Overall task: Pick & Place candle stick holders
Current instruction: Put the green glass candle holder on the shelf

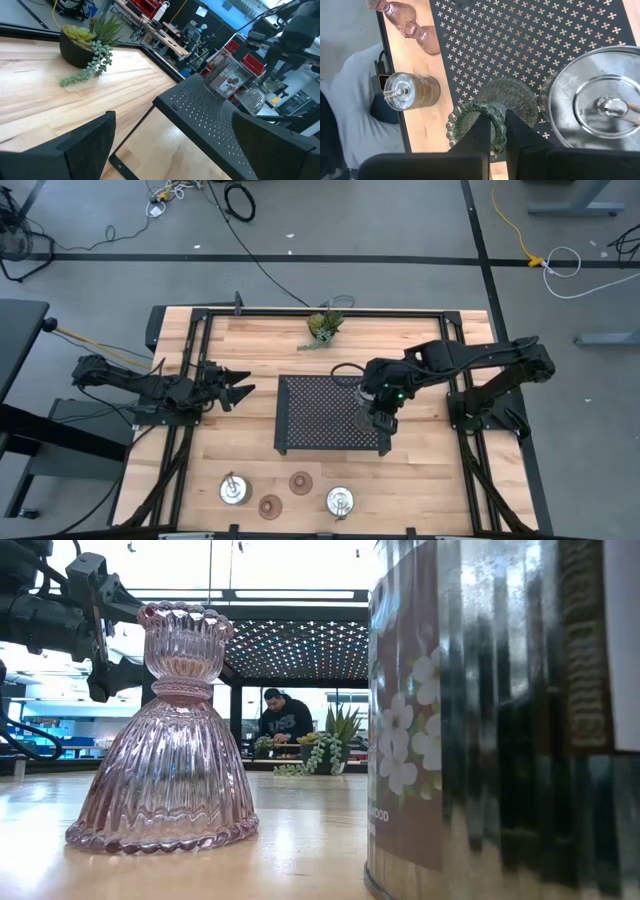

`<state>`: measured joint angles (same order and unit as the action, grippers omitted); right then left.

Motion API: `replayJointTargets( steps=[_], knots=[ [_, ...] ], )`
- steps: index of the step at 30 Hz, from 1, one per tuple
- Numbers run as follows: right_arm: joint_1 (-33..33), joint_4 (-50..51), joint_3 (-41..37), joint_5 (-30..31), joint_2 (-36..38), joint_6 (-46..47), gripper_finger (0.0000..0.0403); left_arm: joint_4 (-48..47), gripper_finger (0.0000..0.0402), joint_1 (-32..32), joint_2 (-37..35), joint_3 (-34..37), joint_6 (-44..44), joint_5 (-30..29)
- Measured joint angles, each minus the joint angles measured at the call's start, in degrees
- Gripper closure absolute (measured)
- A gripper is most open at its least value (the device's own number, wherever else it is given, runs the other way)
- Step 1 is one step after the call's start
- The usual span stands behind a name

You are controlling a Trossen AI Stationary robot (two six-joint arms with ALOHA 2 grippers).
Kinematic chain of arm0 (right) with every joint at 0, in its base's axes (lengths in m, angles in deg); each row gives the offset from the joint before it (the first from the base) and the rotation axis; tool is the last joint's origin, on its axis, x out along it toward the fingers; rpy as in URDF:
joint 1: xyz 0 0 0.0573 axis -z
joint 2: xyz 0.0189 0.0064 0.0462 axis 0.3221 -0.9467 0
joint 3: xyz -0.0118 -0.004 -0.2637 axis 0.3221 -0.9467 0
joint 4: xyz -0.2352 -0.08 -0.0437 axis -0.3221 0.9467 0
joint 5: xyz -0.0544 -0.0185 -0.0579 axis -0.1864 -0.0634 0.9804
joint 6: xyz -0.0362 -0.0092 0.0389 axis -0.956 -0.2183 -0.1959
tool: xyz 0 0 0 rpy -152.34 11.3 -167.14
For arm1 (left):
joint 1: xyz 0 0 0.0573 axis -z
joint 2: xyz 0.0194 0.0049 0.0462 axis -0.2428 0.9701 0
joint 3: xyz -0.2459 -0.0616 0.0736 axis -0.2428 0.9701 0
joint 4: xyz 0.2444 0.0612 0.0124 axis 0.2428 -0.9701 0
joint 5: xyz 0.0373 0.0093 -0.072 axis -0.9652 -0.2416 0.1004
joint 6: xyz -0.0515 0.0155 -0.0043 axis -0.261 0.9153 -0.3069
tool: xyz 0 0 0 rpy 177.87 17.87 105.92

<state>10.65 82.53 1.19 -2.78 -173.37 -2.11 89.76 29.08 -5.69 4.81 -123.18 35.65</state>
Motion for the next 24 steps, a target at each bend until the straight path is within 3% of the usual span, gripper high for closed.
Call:
replayJointTargets(
  steps=[24],
  knots=[
    [0.02, 0.74, 0.0, 0.13, 0.0, 1.31, 0.0366, 0.0, 0.0003, 0.0, 0.0, 0.0, -0.02, 0.01]
  ],
)
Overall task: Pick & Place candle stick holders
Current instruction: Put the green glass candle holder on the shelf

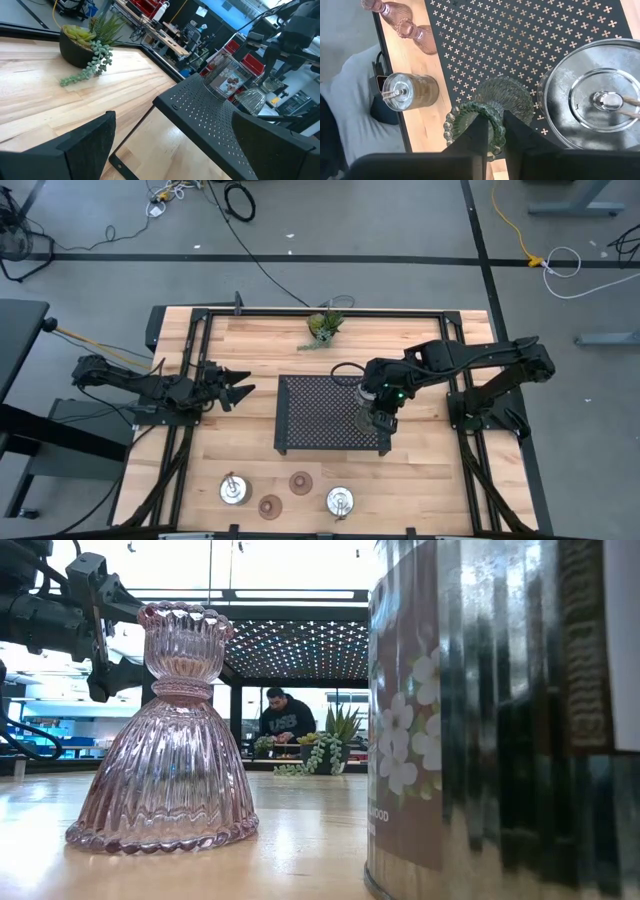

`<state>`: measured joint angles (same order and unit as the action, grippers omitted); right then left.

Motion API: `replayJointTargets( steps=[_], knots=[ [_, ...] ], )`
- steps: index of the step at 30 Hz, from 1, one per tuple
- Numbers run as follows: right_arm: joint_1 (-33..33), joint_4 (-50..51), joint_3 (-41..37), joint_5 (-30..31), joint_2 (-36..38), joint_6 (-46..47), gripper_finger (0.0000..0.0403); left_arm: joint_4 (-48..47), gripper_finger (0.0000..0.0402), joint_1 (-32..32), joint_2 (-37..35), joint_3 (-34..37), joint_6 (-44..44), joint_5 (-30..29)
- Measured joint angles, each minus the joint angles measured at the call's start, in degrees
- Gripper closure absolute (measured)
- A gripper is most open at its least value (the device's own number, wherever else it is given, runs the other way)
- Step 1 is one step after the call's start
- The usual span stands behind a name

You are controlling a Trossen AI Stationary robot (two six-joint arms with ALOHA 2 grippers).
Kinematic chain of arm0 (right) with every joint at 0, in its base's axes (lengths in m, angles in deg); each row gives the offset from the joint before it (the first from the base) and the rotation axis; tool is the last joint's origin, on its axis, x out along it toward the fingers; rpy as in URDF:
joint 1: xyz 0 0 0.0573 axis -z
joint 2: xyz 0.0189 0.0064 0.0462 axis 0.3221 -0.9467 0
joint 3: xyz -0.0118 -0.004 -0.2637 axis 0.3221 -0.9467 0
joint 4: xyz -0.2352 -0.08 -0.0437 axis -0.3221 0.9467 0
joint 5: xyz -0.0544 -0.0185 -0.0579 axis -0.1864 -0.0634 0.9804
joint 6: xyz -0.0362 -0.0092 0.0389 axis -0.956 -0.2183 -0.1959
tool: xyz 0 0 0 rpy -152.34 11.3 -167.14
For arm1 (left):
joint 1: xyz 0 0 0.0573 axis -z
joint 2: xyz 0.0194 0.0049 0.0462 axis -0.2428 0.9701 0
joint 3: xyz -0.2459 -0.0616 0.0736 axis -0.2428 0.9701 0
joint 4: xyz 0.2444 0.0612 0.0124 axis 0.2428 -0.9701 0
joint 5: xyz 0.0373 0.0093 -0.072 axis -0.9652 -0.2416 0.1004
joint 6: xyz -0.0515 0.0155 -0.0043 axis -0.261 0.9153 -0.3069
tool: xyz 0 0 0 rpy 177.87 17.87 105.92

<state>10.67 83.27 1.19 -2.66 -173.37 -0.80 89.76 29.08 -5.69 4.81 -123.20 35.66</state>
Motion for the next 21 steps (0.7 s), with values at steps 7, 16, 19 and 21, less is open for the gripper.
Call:
replayJointTargets(
  steps=[7, 16, 19, 21],
  knots=[
    [-1.35, -0.09, 0.0, 0.39, -0.36, -0.02, 0.0364, 0.0, 0.0003, 0.0, 0.0, 0.0, -0.02, 0.01],
    [-2.01, -2.44, -2.89, 0.74, -0.94, -1.58, 0.0362, 0.11, 0.0003, 0.0, -0.02, 0.0, -0.02, 0.19],
    [-1.99, -2.08, -2.95, 2.07, -0.94, -1.8, 0.0362, 0.13, 0.0003, 0.0, -0.02, 0.0, 0.01, 0.19],
    [-1.99, -2.48, -2.95, 2.05, -0.94, -1.97, 0.0362, 0.13, 0.0003, 0.0, 0.0, 0.0, 0.02, 0.19]
  ],
)
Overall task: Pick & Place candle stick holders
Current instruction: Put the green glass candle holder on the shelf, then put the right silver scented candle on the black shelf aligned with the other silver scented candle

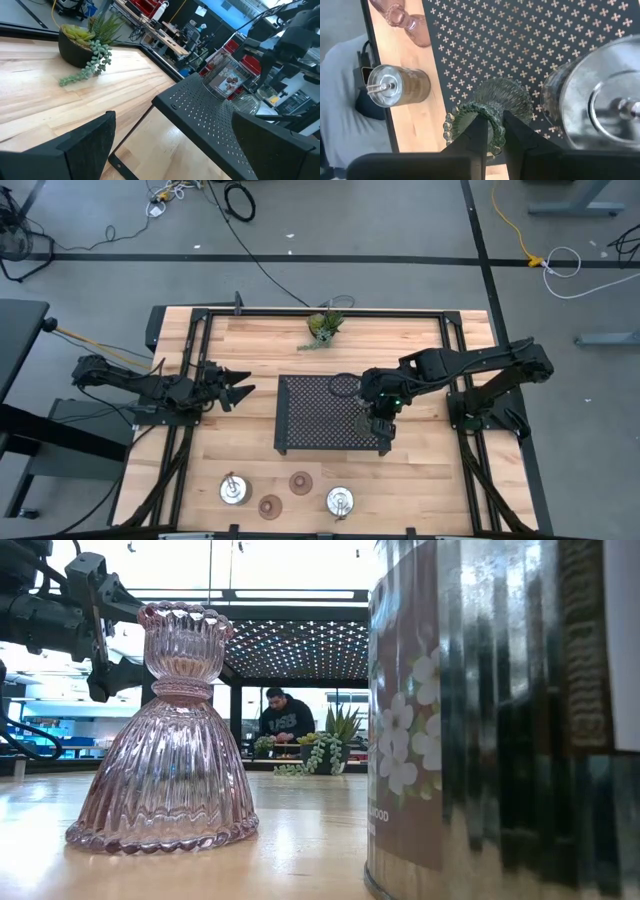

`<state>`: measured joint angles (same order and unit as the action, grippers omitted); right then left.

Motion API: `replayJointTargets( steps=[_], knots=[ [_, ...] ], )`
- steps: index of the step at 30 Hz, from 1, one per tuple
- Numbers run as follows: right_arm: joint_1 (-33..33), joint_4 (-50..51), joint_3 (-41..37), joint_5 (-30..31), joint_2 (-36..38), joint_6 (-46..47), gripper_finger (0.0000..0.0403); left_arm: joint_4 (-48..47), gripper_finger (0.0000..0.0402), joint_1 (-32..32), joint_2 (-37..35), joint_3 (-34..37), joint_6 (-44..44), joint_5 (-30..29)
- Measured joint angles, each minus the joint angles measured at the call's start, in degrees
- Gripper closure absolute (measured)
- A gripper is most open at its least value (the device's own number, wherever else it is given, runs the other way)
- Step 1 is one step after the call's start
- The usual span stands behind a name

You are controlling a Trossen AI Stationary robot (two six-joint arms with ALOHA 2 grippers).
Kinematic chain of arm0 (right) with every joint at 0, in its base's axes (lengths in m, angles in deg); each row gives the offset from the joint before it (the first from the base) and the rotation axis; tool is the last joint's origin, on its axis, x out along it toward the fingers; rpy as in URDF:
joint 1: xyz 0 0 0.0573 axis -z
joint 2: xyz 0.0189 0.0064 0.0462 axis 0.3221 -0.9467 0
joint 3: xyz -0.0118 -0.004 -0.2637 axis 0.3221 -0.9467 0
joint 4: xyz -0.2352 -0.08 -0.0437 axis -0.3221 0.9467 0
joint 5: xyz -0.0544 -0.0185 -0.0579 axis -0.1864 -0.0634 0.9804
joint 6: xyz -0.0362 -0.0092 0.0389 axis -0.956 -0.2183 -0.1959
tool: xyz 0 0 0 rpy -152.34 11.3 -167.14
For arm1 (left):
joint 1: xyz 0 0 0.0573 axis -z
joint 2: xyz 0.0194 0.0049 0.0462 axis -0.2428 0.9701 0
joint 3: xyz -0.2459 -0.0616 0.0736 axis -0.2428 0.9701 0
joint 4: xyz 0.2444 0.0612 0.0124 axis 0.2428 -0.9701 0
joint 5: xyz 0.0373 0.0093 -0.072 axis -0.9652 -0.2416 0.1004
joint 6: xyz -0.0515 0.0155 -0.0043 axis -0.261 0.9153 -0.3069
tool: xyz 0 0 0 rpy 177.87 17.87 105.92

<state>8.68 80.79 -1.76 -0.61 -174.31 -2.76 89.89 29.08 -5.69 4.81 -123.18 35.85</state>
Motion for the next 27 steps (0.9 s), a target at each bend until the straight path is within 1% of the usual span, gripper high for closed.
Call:
replayJointTargets(
  steps=[12, 22, 27],
  knots=[
    [0.0, -0.28, 0.0, -0.02, 0.0, -0.07, 0.0358, 0.07, 0.0003, -0.01, -0.01, 0.02, 0.0, 0.0],
    [0.0, 0.55, 0.0, 1.44, 0.02, -0.07, 0.03, 0.1, 0.0003, 0.0, -0.01, 0.02, 0.04, 0.02],
    [0.0, 0.25, 0.0, 1.18, 0.0, -0.24, 0.0282, 0.11, 0.0003, 0.0, 0.0, 0.02, 0.06, 0.02]
  ],
)
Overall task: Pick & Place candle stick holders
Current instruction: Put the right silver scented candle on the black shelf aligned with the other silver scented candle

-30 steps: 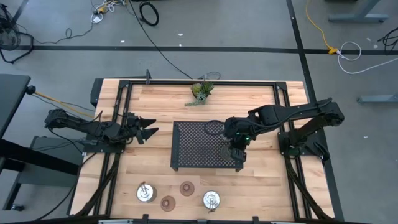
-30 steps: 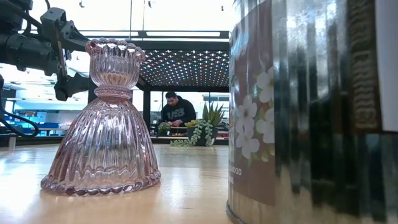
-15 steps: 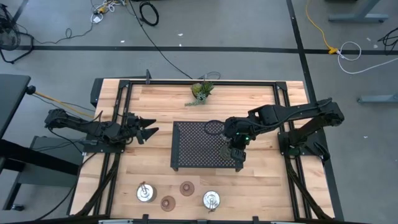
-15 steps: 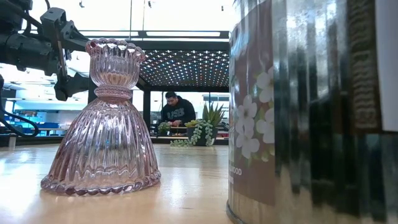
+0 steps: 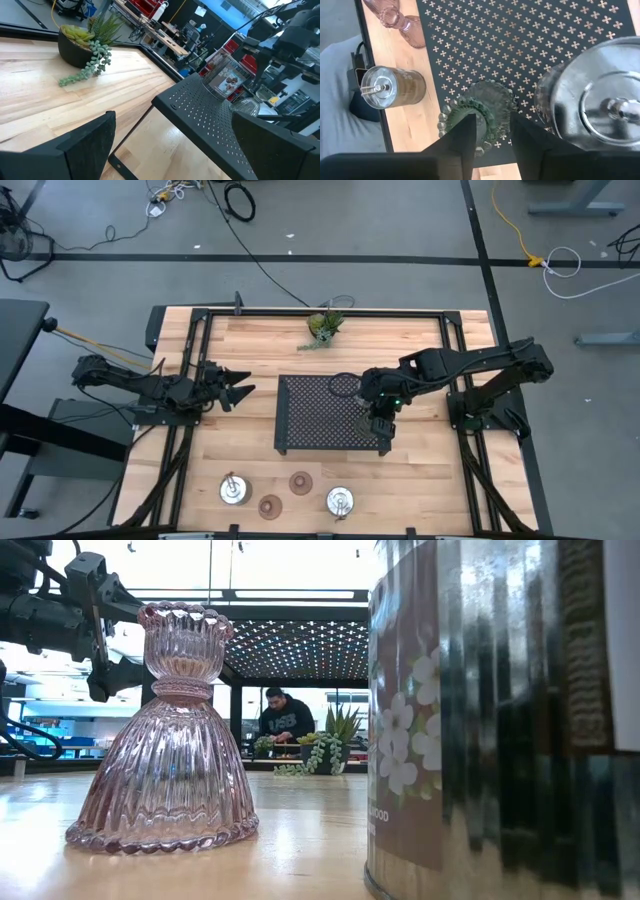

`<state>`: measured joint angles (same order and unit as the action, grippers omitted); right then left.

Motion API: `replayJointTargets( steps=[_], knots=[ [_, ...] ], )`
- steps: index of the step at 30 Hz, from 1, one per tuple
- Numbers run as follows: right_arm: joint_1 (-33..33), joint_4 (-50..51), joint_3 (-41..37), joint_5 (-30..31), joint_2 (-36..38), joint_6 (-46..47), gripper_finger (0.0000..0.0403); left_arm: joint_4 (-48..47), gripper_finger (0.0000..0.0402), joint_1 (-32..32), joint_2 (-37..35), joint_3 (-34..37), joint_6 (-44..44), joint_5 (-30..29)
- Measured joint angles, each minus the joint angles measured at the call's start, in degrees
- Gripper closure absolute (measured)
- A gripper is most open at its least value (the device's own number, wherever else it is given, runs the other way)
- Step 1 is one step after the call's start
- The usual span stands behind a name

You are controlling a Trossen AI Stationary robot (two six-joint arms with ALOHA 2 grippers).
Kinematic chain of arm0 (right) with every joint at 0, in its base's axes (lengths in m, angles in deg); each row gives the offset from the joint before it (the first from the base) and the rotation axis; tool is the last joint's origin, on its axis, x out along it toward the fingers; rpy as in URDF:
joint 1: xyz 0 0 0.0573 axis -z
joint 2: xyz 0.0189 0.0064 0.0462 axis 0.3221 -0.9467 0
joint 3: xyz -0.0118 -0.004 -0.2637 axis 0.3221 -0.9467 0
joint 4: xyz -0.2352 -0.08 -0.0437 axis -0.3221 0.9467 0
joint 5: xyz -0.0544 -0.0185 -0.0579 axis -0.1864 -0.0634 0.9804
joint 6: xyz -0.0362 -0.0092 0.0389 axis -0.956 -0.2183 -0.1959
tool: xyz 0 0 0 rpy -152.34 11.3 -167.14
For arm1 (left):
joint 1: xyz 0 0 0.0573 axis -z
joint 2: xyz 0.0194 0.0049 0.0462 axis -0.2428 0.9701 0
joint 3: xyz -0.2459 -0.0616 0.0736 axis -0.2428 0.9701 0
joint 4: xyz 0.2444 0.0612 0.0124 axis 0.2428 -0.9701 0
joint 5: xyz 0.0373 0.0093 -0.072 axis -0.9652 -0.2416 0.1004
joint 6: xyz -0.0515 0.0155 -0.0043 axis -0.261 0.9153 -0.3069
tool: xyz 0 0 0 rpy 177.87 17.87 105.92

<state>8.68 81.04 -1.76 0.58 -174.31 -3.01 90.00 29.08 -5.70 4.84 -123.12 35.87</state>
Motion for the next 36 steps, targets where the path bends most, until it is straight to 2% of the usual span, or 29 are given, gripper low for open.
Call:
replayJointTargets(
  steps=[13, 27, 36],
  knots=[
    [0.77, -0.14, 0.49, -1.83, 0.02, -2.36, 0.0281, 0.02, 0.0003, 0.0, 0.0, 0.0, -0.04, 0.0],
    [1.02, 2.76, 7.98, -2.04, 0.09, -2.4, 0.0294, 0.04, 0.0003, -0.01, -0.01, 0.0, 0.02, 0.0],
    [-3.21, -2.83, 9.46, -9.17, 0.11, 2.28, 0.0294, 0.04, 0.0003, -0.01, -0.01, 0.0, 0.05, -0.01]
  ],
)
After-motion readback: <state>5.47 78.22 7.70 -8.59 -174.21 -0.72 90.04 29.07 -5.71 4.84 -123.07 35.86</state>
